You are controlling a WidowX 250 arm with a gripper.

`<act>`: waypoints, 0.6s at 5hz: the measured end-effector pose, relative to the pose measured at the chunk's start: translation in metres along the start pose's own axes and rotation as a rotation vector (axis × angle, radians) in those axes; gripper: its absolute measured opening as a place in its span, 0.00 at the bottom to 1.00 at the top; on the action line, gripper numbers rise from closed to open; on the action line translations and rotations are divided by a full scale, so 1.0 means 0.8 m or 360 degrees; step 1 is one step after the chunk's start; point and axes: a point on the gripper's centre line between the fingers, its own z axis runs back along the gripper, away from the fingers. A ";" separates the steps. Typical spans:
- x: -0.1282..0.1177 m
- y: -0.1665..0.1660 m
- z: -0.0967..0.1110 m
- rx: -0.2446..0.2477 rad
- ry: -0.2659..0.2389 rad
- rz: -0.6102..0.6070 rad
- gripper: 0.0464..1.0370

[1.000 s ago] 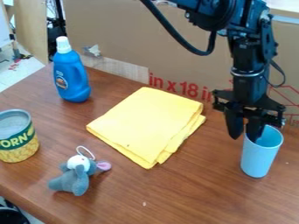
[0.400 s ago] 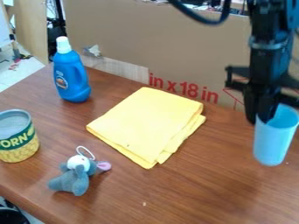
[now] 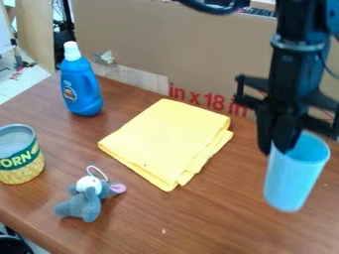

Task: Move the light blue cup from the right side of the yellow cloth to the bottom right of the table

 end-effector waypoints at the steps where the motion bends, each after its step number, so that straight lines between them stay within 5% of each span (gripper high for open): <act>1: -0.041 -0.008 -0.016 0.0023 0.0165 -0.0023 0.04; 3: -0.054 -0.006 -0.063 0.0048 0.0105 -0.0142 0.04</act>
